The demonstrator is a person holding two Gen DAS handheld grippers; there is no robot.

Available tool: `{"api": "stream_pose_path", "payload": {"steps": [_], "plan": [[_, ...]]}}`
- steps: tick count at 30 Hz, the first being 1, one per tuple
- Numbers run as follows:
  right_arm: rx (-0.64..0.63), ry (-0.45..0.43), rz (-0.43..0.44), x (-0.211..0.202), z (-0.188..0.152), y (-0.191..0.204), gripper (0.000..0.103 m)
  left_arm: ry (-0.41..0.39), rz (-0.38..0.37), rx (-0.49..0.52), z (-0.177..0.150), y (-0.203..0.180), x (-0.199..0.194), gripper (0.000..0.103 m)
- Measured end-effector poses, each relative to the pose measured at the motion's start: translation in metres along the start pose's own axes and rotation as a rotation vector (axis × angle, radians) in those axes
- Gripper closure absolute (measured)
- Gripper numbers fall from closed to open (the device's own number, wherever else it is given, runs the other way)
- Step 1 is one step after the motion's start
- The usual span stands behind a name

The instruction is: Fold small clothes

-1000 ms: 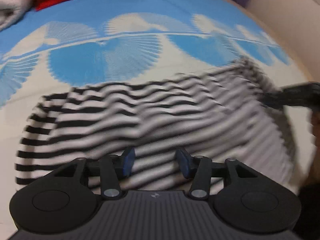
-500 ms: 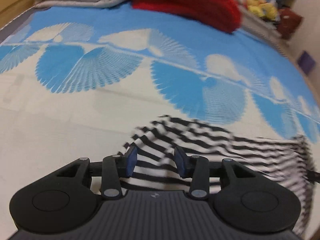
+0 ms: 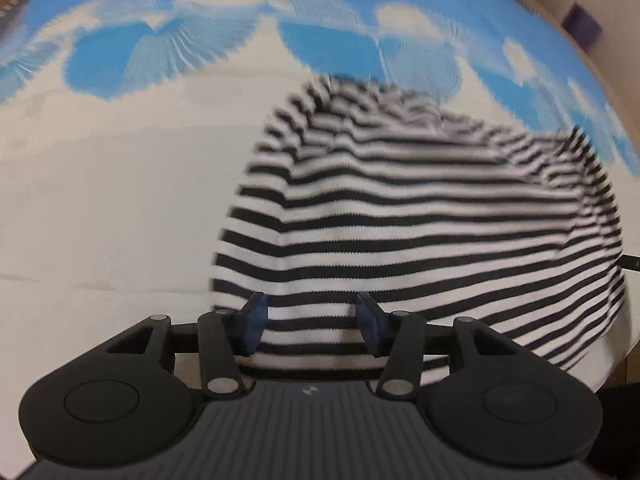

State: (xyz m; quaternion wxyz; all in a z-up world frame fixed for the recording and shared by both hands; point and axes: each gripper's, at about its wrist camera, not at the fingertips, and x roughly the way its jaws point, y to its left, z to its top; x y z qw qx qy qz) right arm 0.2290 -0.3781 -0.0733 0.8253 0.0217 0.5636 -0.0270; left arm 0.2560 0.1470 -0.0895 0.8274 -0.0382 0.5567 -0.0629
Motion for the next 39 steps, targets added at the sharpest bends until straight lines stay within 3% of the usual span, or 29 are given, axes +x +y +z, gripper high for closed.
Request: {"api": "stream_pose_path", "payload": {"steps": [4, 7, 9, 11, 13, 14, 16, 20, 24, 33, 39], "plan": [[0.009, -0.173, 0.005, -0.048, -0.008, -0.004, 0.078, -0.103, -0.006, -0.018, -0.014, 0.002, -0.053, 0.052], [0.045, -0.339, 0.07, -0.094, -0.02, -0.006, 0.078, -0.195, -0.023, -0.063, -0.034, 0.0, -0.084, 0.064], [0.056, -0.438, 0.131, -0.117, -0.035, -0.007, 0.073, -0.234, -0.046, -0.132, -0.051, 0.006, -0.088, 0.07], [0.054, -0.497, 0.158, -0.127, -0.051, -0.006, 0.07, -0.209, -0.032, -0.192, -0.07, 0.012, -0.073, 0.072], [0.073, -0.499, 0.161, -0.131, -0.063, -0.007, 0.07, -0.089, -0.017, -0.289, -0.079, 0.021, -0.054, 0.075], [0.088, -0.516, 0.176, -0.134, -0.065, -0.008, 0.069, -0.064, -0.054, -0.331, -0.08, 0.025, -0.048, 0.075], [0.1, -0.535, 0.188, -0.135, -0.065, -0.008, 0.068, -0.041, -0.085, -0.373, -0.078, 0.03, -0.042, 0.075], [0.113, -0.488, 0.158, -0.126, -0.063, -0.007, 0.068, 0.025, -0.13, -0.492, -0.078, 0.044, -0.026, 0.07], [0.14, -0.455, 0.166, -0.117, -0.062, -0.013, 0.068, 0.071, -0.118, -0.559, -0.081, 0.053, -0.012, 0.059], [0.155, -0.454, 0.17, -0.116, -0.064, -0.019, 0.068, 0.054, -0.093, -0.647, -0.076, 0.068, 0.001, 0.058], [0.159, -0.442, 0.156, -0.112, -0.062, -0.017, 0.068, 0.036, -0.083, -0.628, -0.068, 0.062, 0.006, 0.059]]}}
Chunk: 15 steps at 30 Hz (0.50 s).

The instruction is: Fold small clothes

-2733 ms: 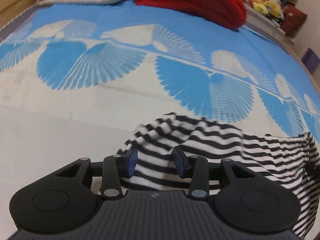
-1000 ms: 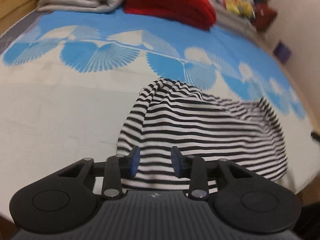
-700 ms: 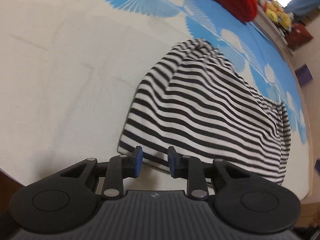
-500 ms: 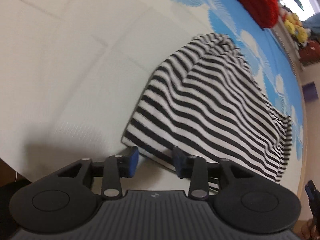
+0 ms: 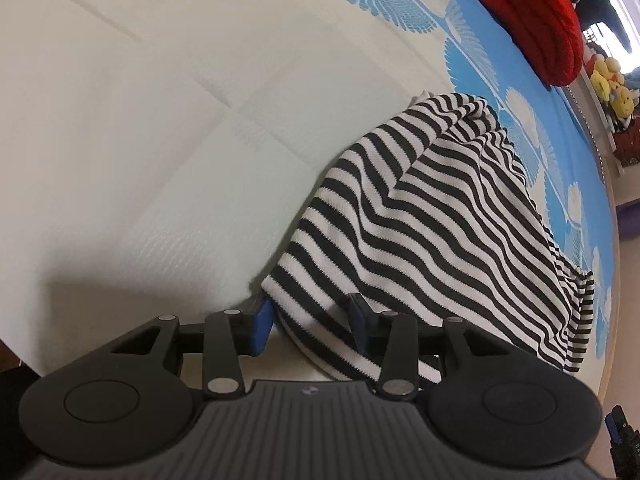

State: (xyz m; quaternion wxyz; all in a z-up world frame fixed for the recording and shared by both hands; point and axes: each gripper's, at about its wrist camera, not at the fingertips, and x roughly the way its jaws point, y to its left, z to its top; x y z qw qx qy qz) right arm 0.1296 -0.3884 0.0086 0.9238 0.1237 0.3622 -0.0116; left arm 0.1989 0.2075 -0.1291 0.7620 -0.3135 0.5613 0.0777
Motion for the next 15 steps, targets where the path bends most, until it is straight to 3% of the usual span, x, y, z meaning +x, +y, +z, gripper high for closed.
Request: {"api": "stream_pose_path", "payload": {"steps": [3, 8, 15], "plan": [[-0.01, 0.006, -0.009, 0.003, -0.001, 0.002, 0.068, -0.009, 0.002, 0.009, 0.001, -0.005, 0.004, 0.062], [-0.024, 0.009, -0.026, 0.005, -0.002, 0.003, 0.068, -0.015, -0.003, 0.037, 0.001, -0.009, 0.005, 0.088], [0.031, 0.009, -0.037, 0.009, 0.001, 0.003, 0.068, -0.089, -0.041, 0.091, -0.003, -0.009, -0.018, 0.094]]}}
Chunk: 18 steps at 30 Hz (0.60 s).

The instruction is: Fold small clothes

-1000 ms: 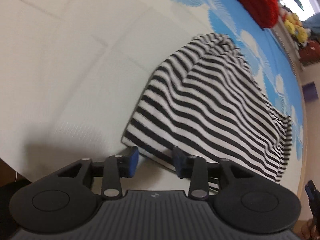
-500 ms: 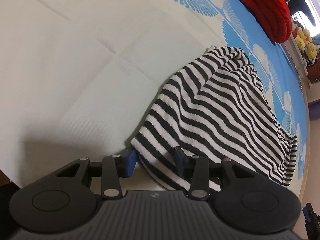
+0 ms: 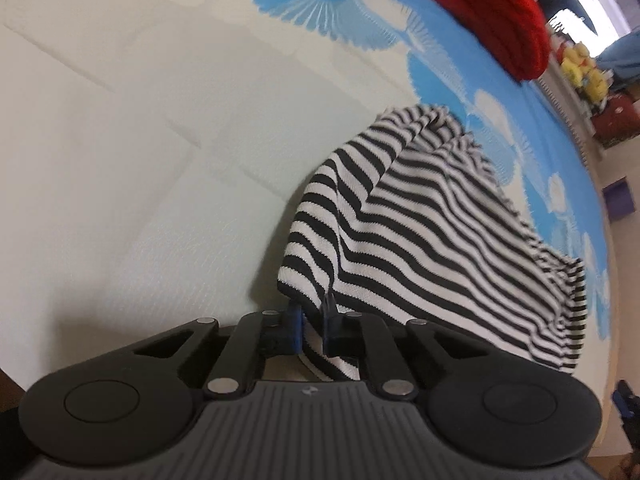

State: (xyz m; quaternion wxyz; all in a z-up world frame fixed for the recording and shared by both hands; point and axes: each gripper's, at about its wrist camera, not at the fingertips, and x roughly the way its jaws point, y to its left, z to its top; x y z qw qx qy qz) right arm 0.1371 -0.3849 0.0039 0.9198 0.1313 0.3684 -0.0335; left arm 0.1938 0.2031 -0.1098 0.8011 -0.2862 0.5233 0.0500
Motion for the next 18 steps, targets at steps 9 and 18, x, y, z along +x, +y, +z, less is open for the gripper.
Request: {"api": "stream_pose_path", "payload": {"steps": [9, 18], "plan": [[0.0, 0.01, 0.0, 0.011, 0.001, 0.017, 0.068, -0.076, 0.132, -0.019, -0.006, 0.032, -0.039, 0.094], [-0.044, 0.027, -0.013, 0.02, 0.002, 0.021, 0.068, -0.143, 0.192, 0.091, -0.008, 0.017, -0.055, 0.094]]}}
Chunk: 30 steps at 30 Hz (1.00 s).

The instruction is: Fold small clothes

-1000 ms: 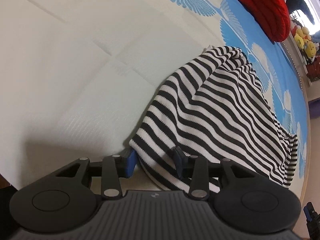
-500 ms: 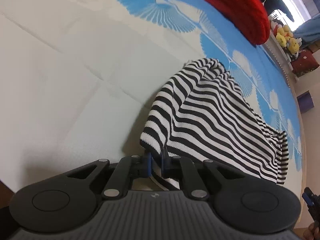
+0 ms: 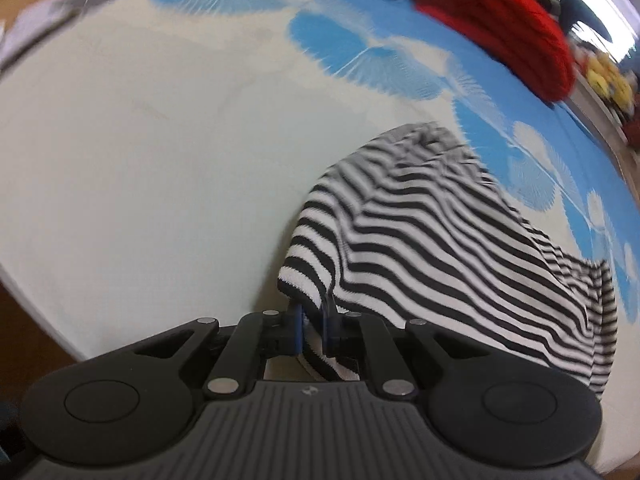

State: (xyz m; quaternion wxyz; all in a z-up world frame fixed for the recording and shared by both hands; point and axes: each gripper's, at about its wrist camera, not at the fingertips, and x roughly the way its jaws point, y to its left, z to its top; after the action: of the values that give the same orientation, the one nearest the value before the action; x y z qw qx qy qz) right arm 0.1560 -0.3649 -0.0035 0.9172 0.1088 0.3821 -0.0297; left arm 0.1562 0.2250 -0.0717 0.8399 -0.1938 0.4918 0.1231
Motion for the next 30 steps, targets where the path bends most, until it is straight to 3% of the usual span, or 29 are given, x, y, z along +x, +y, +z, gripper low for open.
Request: {"api": "stream_pose_path", "payload": {"steps": [5, 11, 15, 18, 21, 22, 25, 27, 30], "plan": [[0.044, -0.001, 0.008, 0.002, 0.008, -0.013, 0.068, -0.164, -0.013, 0.231, -0.003, -0.076, -0.042, 0.095], [0.059, -0.036, 0.031, -0.001, 0.018, -0.028, 0.072, -0.268, -0.234, 0.473, -0.041, -0.218, -0.081, 0.095], [0.094, -0.042, 0.047, -0.001, 0.022, -0.043, 0.078, -0.224, -0.402, 0.63, -0.095, -0.313, -0.075, 0.095], [0.106, -0.044, 0.053, 0.0, 0.024, -0.053, 0.078, -0.093, -0.491, 0.776, -0.144, -0.363, -0.043, 0.093], [0.128, -0.045, 0.072, 0.0, 0.027, -0.064, 0.077, 0.141, -0.583, 0.847, -0.169, -0.377, -0.009, 0.092], [0.14, -0.041, 0.081, 0.001, 0.027, -0.068, 0.077, 0.155, -0.588, 0.853, -0.169, -0.372, -0.009, 0.09], [0.181, -0.015, 0.119, 0.006, 0.026, -0.074, 0.076, 0.08, -0.601, 0.84, -0.143, -0.339, -0.023, 0.071], [0.198, 0.011, 0.161, 0.01, 0.026, -0.072, 0.076, 0.031, -0.593, 0.803, -0.117, -0.312, -0.032, 0.07], [0.216, 0.06, 0.234, 0.022, 0.027, -0.06, 0.076, -0.036, -0.514, 0.766, -0.085, -0.272, -0.036, 0.066]]}}
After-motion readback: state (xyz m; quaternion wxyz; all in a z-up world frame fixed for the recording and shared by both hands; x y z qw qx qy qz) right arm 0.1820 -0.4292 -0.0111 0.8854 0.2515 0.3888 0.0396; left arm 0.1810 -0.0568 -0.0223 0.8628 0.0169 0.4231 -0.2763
